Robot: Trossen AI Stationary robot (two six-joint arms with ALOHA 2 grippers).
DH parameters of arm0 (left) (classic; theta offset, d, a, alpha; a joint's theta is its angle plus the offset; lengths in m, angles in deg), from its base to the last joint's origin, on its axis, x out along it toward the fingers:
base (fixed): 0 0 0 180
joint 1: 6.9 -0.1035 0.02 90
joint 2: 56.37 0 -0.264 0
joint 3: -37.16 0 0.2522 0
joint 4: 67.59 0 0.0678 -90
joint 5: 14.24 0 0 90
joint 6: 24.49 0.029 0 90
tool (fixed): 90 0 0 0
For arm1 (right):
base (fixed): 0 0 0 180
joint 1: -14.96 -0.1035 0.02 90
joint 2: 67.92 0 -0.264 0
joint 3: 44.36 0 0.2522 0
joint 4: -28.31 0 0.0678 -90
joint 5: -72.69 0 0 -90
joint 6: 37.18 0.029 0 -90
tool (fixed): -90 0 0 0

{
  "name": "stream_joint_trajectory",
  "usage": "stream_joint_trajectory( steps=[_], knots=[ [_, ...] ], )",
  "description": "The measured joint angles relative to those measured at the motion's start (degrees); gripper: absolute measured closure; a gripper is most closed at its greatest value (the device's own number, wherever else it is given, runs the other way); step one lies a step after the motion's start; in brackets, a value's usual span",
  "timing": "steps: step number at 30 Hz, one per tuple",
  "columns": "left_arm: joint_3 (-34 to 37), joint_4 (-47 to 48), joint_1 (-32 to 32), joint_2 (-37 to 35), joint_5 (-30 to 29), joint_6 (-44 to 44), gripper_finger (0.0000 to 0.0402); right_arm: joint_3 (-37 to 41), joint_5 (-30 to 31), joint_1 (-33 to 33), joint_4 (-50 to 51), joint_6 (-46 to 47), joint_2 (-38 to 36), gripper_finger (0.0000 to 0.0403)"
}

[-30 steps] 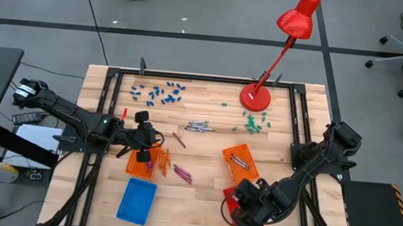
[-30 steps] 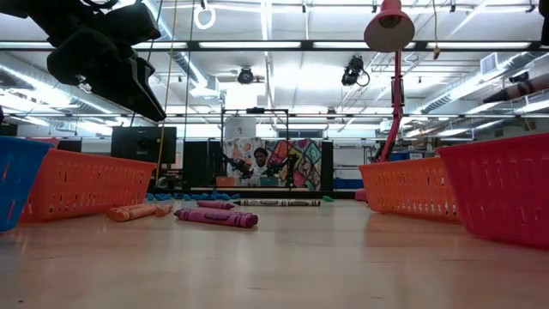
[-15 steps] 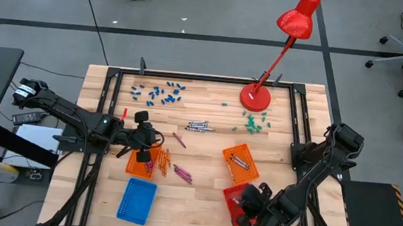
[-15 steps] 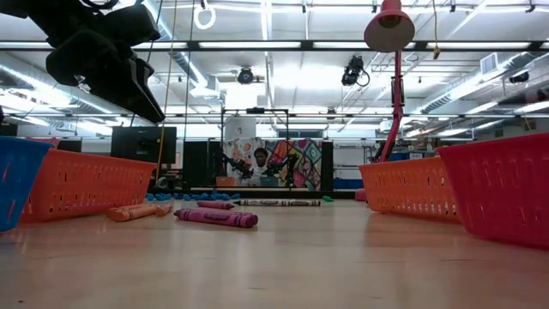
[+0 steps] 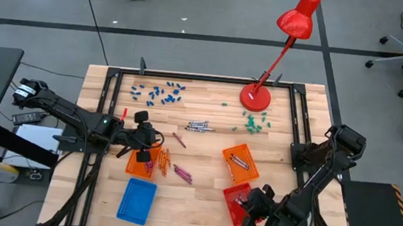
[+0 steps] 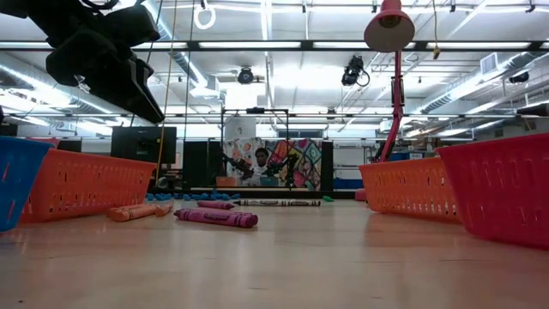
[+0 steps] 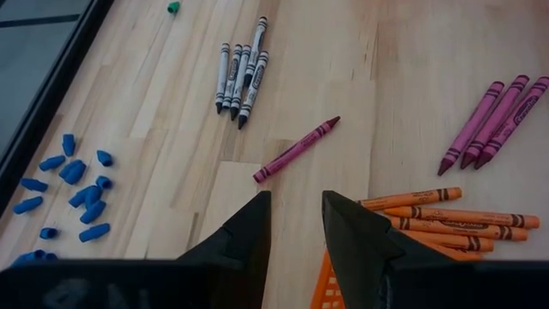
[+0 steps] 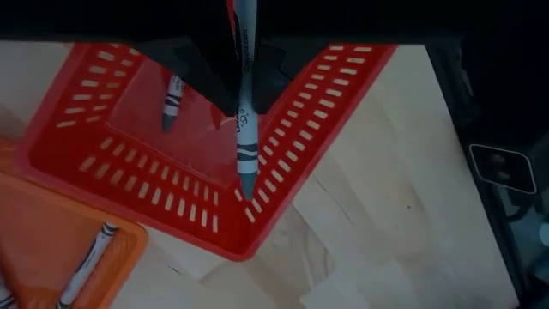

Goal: Sort crayons
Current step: Put the gray crayon into the red bin, then put the red crayon into the left orange bin

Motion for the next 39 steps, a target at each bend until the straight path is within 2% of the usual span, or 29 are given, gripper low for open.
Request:
stream_joint_trajectory(
  steps=[7, 15, 22, 29, 35, 39],
  knots=[
    [0.0, 0.06, 0.01, 0.0, 0.24, -0.97, 0.0285, 0.27, -0.15, 0.04, -1.5, -0.9, 2.18, 0.037],
    [0.0, 0.25, 0.02, 0.0, 0.61, -1.41, 0.0285, 0.27, -5.34, 0.06, -3.47, 0.93, 8.15, 0.037],
    [0.0, 0.23, 0.01, 0.0, 0.59, -1.39, 0.0285, 0.23, -6.63, 0.11, -3.8, 1.48, 8.23, 0.0365],
    [0.0, 0.24, 0.0, 0.0, 0.57, -1.38, 0.0285, 0.23, -8.09, 0.82, -3.79, 1.84, 8.2, 0.0327],
    [0.0, 0.28, 0.01, 0.0, 0.49, -1.38, 0.0285, 0.08, -12.39, 2.55, -3.61, 0.6, 8.17, 0.0276],
    [0.0, 0.28, 0.02, 0.0, 0.37, -1.38, 0.0285, -3.16, -16.24, 4.47, 0.33, -2.94, 8.17, 0.0262]
  ],
)
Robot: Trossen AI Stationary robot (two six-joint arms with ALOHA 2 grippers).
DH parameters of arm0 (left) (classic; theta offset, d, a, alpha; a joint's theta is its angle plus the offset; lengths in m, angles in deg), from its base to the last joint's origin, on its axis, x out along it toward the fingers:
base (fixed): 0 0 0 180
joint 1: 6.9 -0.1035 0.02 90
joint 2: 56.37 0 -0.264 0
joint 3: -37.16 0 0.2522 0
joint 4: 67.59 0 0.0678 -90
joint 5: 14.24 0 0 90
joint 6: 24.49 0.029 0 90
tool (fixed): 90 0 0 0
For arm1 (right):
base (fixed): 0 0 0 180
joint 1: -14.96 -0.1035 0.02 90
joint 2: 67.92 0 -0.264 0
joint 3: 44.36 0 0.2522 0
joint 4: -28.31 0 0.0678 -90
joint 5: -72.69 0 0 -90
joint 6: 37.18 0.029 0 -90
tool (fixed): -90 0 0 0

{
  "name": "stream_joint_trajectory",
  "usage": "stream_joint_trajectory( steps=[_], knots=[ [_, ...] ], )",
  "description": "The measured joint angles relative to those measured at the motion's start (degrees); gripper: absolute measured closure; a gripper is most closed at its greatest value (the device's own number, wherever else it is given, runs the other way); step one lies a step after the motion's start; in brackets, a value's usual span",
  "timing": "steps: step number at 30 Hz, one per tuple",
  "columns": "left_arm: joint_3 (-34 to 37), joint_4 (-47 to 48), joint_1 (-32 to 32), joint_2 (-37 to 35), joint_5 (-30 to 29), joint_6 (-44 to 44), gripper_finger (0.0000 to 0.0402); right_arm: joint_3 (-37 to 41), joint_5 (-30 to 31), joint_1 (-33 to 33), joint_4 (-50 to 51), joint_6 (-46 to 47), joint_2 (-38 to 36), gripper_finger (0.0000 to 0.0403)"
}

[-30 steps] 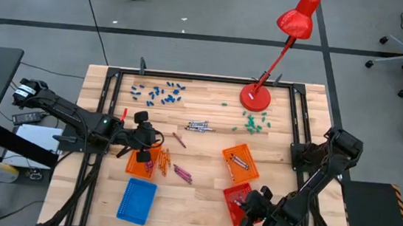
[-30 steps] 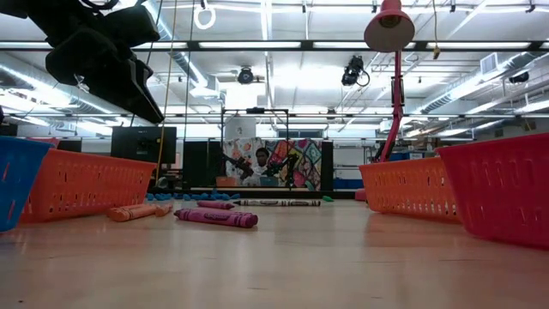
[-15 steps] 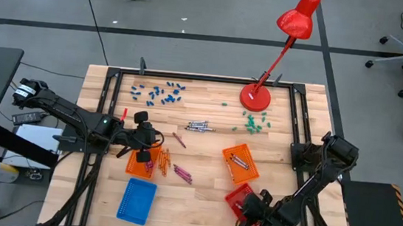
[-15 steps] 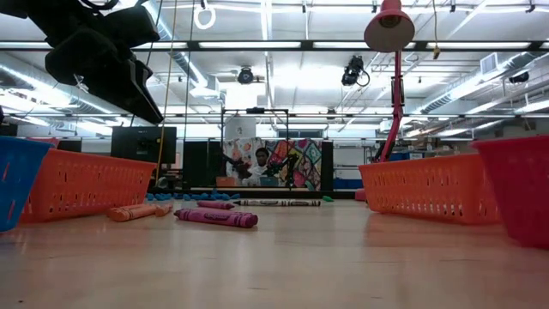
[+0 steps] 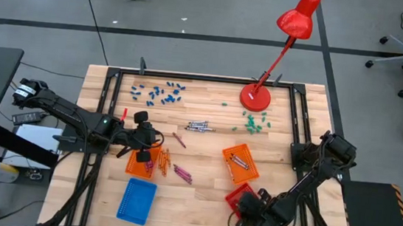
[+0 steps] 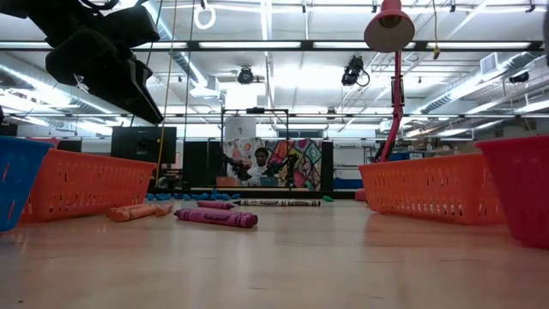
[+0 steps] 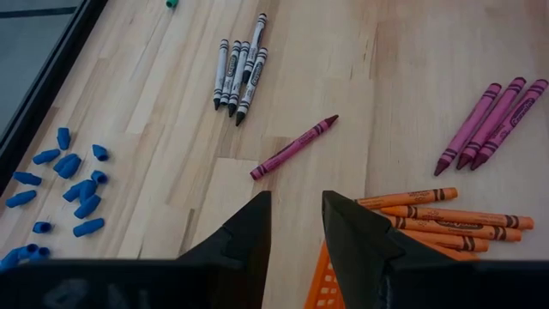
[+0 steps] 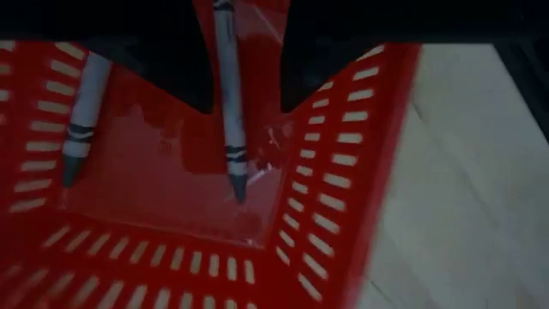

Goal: Sort crayons
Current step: Put the red crayon into the left orange bin

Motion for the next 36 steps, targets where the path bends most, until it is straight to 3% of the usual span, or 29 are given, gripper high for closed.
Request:
stream_joint_trajectory(
  steps=[9, 13, 16, 19, 29, 36],
  knots=[
    [0.0, 0.02, -0.02, 0.0, 1.36, -0.81, 0.0285, -15.25, 0.98, 5.09, 22.24, -10.08, -0.1, 0.0263],
    [0.0, -0.56, 0.0, 0.2, 6.54, -1.46, 0.0285, -20.34, 7.71, 6.67, 29.54, -11.79, -0.11, 0.0264],
    [0.0, -2.98, 0.0, 0.63, 6.91, -1.46, 0.0285, -21.51, 15.83, 7.42, 32.77, -12.81, -0.15, 0.0264],
    [-0.04, -6.34, -0.02, 1.8, 6.91, 0.19, 0.0285, -21.49, 19.51, 9.08, 33.57, -15.12, -0.13, 0.0264],
    [-0.07, -18.99, -3.08, 9.32, 6.71, 5.33, 0.0285, -18.47, 29.56, 15.99, 18.17, -33.85, -0.13, 0.0264],
    [-1.07, -19.11, -8.55, 14.89, 14.1, 7.46, 0.0285, -13.07, 26.17, 21.96, 0.76, -50.91, -0.21, 0.0264]
  ],
)
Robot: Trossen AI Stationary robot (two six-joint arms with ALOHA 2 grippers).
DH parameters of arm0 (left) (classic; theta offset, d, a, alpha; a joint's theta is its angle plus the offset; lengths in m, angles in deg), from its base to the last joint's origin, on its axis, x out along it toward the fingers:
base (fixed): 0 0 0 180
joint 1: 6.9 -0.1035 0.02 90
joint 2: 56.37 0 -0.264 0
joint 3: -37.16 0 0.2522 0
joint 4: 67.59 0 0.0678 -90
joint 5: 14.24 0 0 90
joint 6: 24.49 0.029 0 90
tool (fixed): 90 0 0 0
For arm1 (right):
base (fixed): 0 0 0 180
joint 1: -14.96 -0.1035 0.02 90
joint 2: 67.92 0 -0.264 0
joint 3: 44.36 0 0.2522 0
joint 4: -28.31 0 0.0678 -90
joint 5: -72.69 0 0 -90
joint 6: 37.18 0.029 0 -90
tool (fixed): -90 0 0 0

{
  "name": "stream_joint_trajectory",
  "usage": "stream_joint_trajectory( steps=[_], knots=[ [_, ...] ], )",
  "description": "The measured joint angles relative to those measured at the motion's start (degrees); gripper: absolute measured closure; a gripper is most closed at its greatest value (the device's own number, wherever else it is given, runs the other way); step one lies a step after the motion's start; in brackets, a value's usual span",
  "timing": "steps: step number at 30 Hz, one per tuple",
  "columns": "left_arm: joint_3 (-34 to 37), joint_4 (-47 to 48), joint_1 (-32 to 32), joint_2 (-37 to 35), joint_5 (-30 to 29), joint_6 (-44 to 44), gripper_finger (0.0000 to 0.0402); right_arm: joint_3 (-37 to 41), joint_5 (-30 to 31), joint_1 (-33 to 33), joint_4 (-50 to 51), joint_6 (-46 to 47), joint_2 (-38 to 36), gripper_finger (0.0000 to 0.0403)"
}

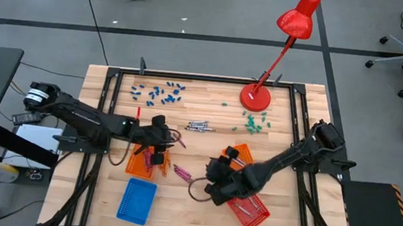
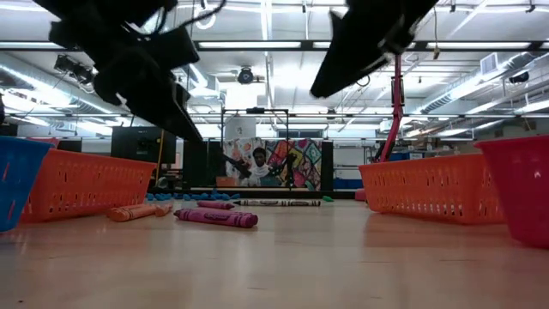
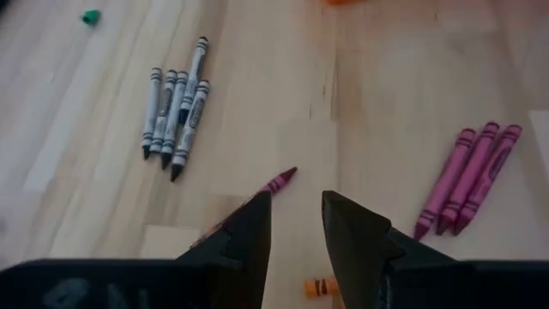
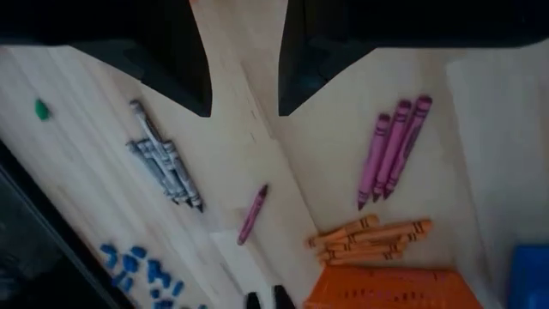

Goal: Sort crayons
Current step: Put the red crayon into the left orange bin

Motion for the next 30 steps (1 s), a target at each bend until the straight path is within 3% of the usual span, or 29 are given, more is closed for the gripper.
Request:
stream_joint_trajectory(
  steps=[9, 16, 22, 26, 30],
  knots=[
    [-6.96, 5.62, -4.77, 8.16, 3.76, 8.57, 0.0285, 4.45, 0.92, 5.89, -8.11, -11.72, -5.28, 0.0264],
    [-12.15, 9.26, -8.53, 16.51, 5.12, 13.83, 0.0285, 14.62, 0.9, 8.42, -26.16, -17.17, -11.44, 0.0264],
    [-16.48, 15.47, -10.36, 21.02, 5.29, 18.06, 0.0285, 24.83, -1.11, 9.0, -45.98, -17.18, -11.9, 0.0264],
    [-18.14, 16.8, -10.95, 22.86, 6.44, 20.56, 0.0285, 28.44, -3.64, 9.0, -54.79, -18.66, -11.12, 0.0264],
    [-18.76, 16.81, -11.03, 24.3, 8.4, 23.66, 0.0285, 29.25, -4.29, 9.3, -57.01, -19.83, -10.93, 0.0264]
  ],
)
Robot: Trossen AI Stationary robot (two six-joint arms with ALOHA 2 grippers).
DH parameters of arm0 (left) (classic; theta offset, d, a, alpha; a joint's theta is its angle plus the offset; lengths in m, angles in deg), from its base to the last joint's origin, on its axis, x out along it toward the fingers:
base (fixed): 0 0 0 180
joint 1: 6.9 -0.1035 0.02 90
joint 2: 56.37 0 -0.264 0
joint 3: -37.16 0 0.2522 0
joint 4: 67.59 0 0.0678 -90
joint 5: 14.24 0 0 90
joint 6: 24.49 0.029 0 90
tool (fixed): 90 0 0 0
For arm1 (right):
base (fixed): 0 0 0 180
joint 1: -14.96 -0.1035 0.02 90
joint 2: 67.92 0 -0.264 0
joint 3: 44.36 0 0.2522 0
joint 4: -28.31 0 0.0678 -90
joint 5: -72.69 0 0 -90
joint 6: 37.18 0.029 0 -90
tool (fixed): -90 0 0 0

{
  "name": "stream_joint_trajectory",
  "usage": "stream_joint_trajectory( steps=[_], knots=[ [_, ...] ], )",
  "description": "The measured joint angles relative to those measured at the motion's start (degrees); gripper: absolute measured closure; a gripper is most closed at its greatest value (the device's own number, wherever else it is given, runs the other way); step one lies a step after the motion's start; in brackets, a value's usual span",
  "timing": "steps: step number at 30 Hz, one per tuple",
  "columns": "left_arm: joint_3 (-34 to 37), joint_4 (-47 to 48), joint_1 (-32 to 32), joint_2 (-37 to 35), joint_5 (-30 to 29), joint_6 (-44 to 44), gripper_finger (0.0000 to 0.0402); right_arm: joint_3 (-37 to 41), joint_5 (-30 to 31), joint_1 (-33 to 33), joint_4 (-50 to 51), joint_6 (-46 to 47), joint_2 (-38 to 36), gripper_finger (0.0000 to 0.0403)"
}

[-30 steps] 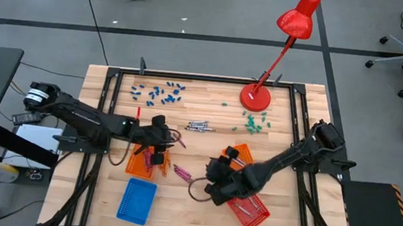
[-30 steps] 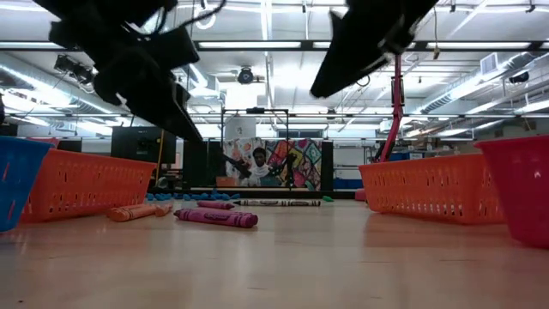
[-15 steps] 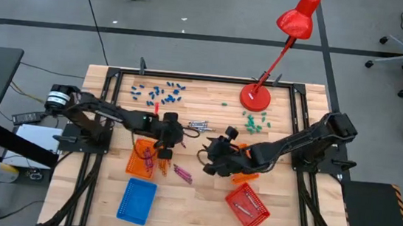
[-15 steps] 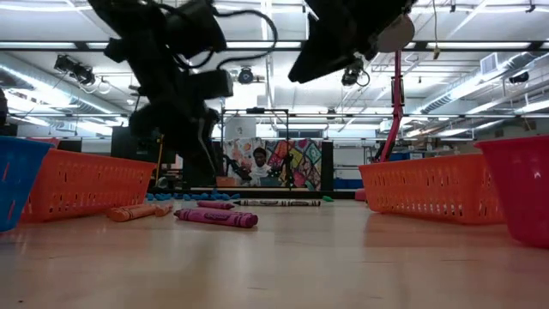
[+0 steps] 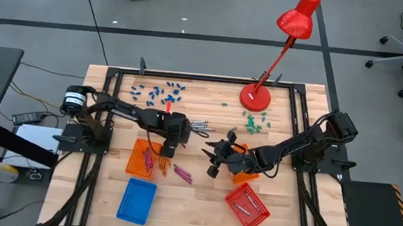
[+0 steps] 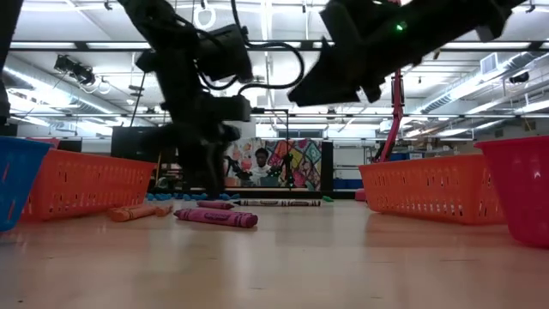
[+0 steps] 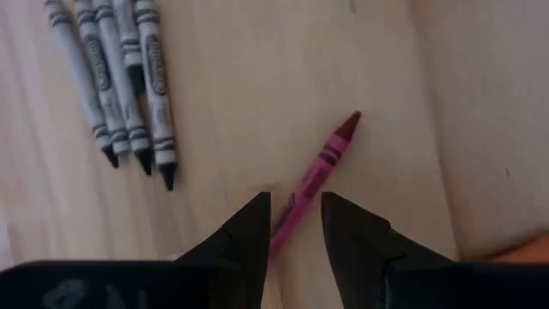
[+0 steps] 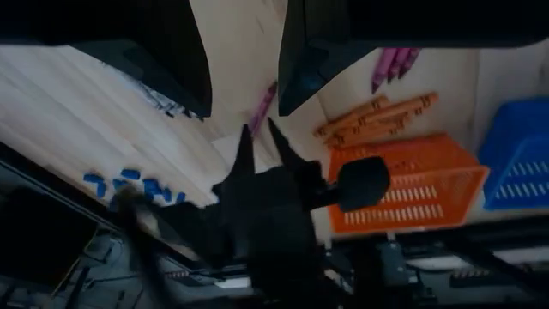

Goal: Sort crayons
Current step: Put the red crayon into the left orange bin

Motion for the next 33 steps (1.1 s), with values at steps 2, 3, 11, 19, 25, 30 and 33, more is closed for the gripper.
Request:
stream_joint_trajectory(
  steps=[2, 3, 11, 19, 25, 30, 33],
  knots=[
    [-0.15, -1.65, 0.0, 1.18, 0.11, 2.15, 0.0285, 0.13, -0.28, 0.03, -0.43, -1.11, 0.0, 0.0264],
    [-0.06, -0.47, -0.01, 1.28, 0.11, 2.43, 0.0285, 0.13, -1.07, 0.03, -1.06, -1.25, 0.2, 0.0264],
    [-0.36, -0.07, -0.19, 2.84, 0.15, 4.13, 0.0285, 0.21, -2.43, 0.14, -1.49, -1.7, 0.35, 0.0264],
    [-0.36, 0.32, -0.2, 2.84, 0.06, 2.96, 0.0285, 0.15, -2.44, 0.12, -1.37, -1.86, 0.35, 0.0264],
    [-0.36, 0.44, -0.2, 2.88, 0.06, 1.35, 0.0286, 0.13, -2.45, 0.1, -1.37, -1.84, 0.35, 0.0264],
    [-0.36, 0.48, -0.04, 2.88, 0.06, 0.75, 0.0288, 0.13, -2.47, 0.1, -1.41, -1.84, 0.35, 0.0264],
    [-0.34, 0.6, -0.04, 2.9, 0.08, 0.57, 0.0308, 0.13, -2.49, 0.08, -1.46, -1.75, 0.35, 0.0264]
  ],
)
